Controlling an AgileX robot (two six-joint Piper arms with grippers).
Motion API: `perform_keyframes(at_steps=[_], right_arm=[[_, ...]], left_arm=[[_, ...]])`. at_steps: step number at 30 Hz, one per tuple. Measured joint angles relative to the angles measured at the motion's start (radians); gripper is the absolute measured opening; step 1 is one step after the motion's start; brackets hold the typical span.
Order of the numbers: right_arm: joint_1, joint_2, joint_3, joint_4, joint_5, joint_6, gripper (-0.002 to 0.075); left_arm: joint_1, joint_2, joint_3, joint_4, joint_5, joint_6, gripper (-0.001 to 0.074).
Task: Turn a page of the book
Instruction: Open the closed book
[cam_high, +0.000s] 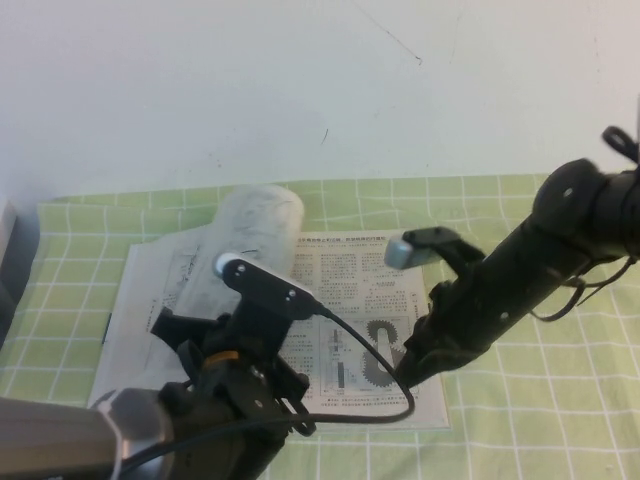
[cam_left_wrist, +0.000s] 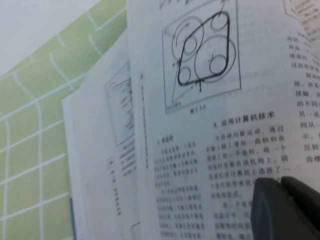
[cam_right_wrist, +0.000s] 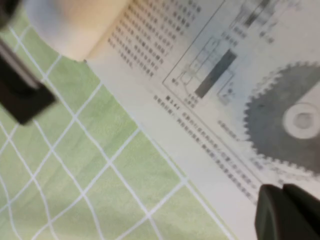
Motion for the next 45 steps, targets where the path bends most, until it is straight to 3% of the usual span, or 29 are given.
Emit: perform_keyframes(at_steps=[6, 14, 20, 25, 28, 32, 34, 45], right_arm=[[0.043, 0.048, 0.0, 0.006, -0.044, -0.012, -0.0001], [0.046, 0.047, 0.0, -0.025, -0.07, -0.014, -0.0001], [0.044, -0.049, 0.0, -0.21, -0.074, 0.04, -0.0002], [0.044, -0.217, 0.0, -0.52, -0.024, 0.198, -0.0002], [0.044, -0.32, 0.0, -0.711, 0.038, 0.306, -0.0002], [0.044, -0.464, 0.0, -0.921, 0.123, 0.442, -0.0002], [0.042, -0.543, 0.0, -0.985, 0.156, 0.498, -0.0002], [0.042, -0.969, 0.006, -0.989, 0.18, 0.578, -0.0002]], left_arm=[[0.002, -0.089, 0.0, -0.22, -0.049, 0.146, -0.0002], [0.021, -0.148, 0.018, -0.256, 0.072, 0.174, -0.0002], [0.144, -0.167, 0.058, -0.256, 0.421, 0.093, -0.0002], [0.236, -0.211, 0.062, -0.243, 0.833, 0.069, -0.0002], [0.255, -0.241, 0.062, -0.214, 0.958, 0.011, -0.0002], [0.261, -0.299, 0.062, 0.038, 1.006, -0.202, -0.0002], [0.263, -0.338, 0.062, 0.257, 1.025, -0.368, -0.0002], [0.265, -0.693, 0.068, 1.252, 1.14, -1.177, -0.0002]])
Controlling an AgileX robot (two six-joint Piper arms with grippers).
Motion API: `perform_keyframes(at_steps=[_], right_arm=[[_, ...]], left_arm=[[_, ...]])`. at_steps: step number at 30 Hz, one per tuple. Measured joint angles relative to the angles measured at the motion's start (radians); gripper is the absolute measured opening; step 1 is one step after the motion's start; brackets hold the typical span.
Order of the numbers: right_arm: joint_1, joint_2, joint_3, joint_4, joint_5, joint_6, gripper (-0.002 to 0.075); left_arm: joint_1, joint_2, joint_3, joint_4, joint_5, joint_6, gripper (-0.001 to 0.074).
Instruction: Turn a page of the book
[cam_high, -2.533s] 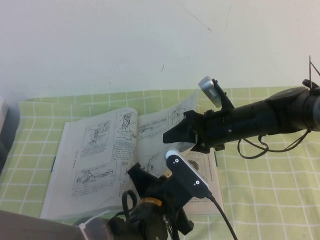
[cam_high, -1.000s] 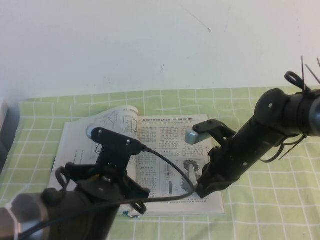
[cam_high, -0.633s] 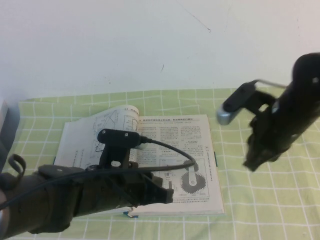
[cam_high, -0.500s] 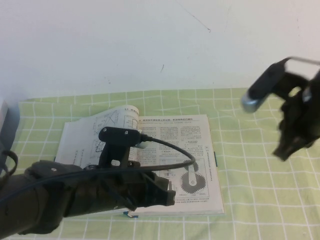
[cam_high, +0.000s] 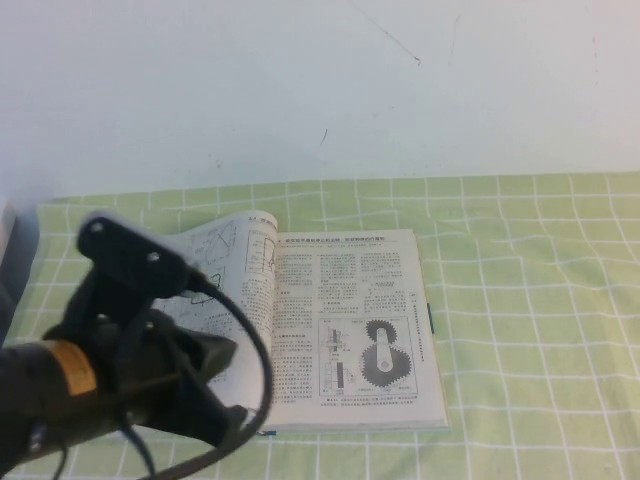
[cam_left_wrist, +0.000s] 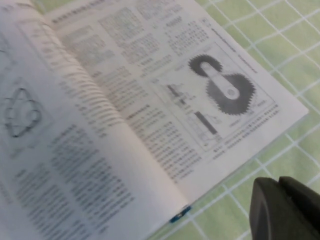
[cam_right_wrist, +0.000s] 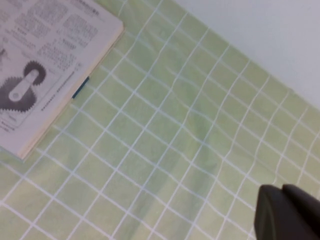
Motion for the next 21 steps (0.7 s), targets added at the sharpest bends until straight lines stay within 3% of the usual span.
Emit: perform_keyframes(at_steps=[6, 9, 16, 21], right_arm=[[0.0, -0.211, 0.101, -0.051, -0.021, 0.032, -0.0002], [0.0, -0.334, 0.219, -0.042, -0.091, 0.061, -0.0003], [0.0, -0.613, 0.604, 0.035, -0.335, 0.068, -0.0003], [0.0, -0.786, 0.778, 0.035, -0.382, 0.069, -0.0003]], left_arm=[[0.014, -0.243, 0.005, 0.58, 0.156, -0.497, -0.0002], [0.016, -0.364, 0.034, 0.734, 0.177, -0.628, -0.0002], [0.016, -0.67, 0.184, 0.797, 0.191, -0.692, -0.0002], [0.016, -0.856, 0.276, 0.797, 0.187, -0.704, -0.0002]])
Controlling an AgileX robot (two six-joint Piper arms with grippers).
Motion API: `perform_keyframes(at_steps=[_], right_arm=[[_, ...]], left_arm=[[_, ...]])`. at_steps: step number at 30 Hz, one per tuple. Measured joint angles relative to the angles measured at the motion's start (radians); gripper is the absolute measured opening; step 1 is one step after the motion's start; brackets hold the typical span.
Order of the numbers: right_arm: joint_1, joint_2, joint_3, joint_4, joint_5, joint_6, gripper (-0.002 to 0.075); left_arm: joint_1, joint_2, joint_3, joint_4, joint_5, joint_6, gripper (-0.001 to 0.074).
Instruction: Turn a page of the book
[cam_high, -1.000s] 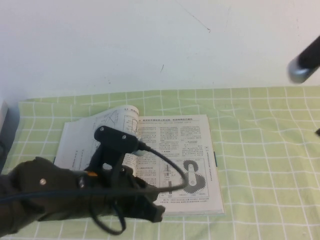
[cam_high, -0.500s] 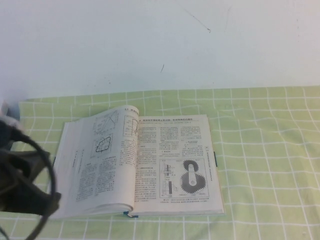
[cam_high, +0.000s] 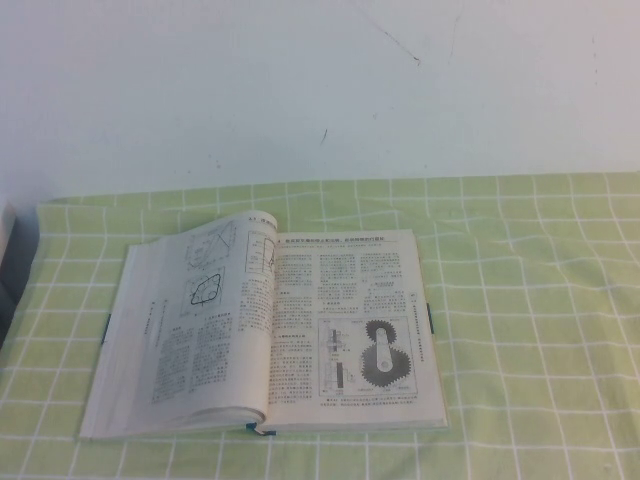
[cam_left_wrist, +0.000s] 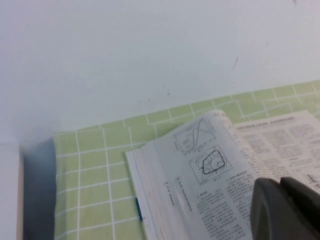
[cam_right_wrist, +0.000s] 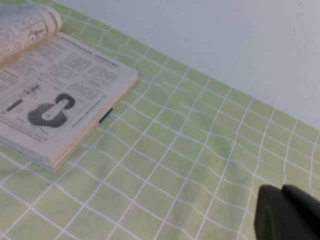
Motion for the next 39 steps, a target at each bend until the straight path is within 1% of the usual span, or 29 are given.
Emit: perform_keyframes(at_steps=[3, 6, 16, 31, 34, 36, 39], right_arm=[[0.0, -0.059, 0.043, 0.0, -0.006, 0.002, -0.0003], [0.0, -0.083, 0.055, 0.0, -0.009, 0.002, -0.0003], [0.0, -0.086, 0.055, 0.001, 0.026, 0.002, -0.0003], [0.0, -0.088, 0.055, 0.001, 0.029, 0.002, -0.0003], [0.0, -0.088, 0.055, 0.001, 0.029, 0.002, -0.0003], [0.0, -0.088, 0.055, 0.001, 0.029, 0.002, -0.0003], [0.0, -0.088, 0.055, 0.001, 0.029, 0.002, -0.0003]], left_arm=[[0.0, -0.075, 0.021, 0.0, -0.004, 0.0, -0.0002], [0.0, -0.105, 0.027, 0.002, -0.009, 0.0, -0.0002], [0.0, -0.107, 0.031, 0.002, -0.013, -0.001, -0.0002], [0.002, -0.107, 0.078, 0.02, 0.0, -0.002, -0.0002], [0.044, -0.119, 0.084, -0.018, 0.04, -0.027, -0.0002], [0.103, -0.13, 0.085, -0.091, 0.068, -0.022, -0.0002], [0.25, -0.135, 0.085, -0.236, 0.074, 0.094, -0.0002]])
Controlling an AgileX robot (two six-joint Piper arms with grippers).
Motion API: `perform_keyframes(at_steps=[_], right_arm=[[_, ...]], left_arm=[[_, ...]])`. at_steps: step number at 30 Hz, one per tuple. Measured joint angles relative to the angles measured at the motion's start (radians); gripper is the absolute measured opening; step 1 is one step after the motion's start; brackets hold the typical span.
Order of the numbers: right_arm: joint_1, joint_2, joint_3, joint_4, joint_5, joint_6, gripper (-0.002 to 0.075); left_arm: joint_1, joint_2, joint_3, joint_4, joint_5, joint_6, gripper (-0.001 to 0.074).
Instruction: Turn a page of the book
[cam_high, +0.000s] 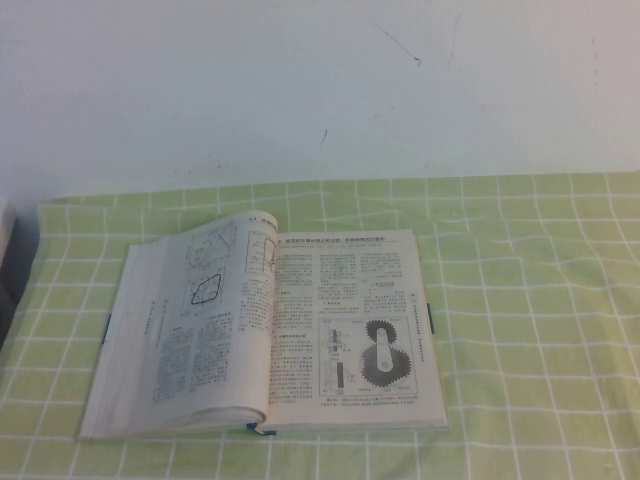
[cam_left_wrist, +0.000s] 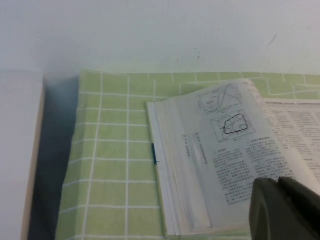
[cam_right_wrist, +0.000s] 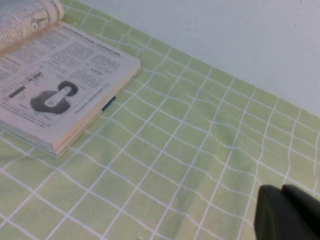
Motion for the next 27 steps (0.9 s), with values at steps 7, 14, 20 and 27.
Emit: perform_keyframes(at_steps=[7, 14, 20, 27], right_arm=[[0.0, 0.0, 0.0, 0.0, 0.0, 0.0, -0.0003], [0.0, 0.0, 0.0, 0.002, 0.002, 0.0, -0.0003], [0.0, 0.0, 0.0, 0.005, 0.002, 0.0, -0.0003], [0.0, 0.0, 0.0, 0.007, 0.002, 0.0, -0.0003]], left_arm=[[0.291, -0.024, 0.043, -0.247, -0.06, 0.353, -0.0002], [0.325, -0.065, 0.242, -0.267, -0.144, 0.376, -0.0002], [0.322, -0.067, 0.332, -0.267, -0.25, 0.327, -0.0002], [0.321, -0.069, 0.338, -0.267, -0.283, 0.292, -0.0004]])
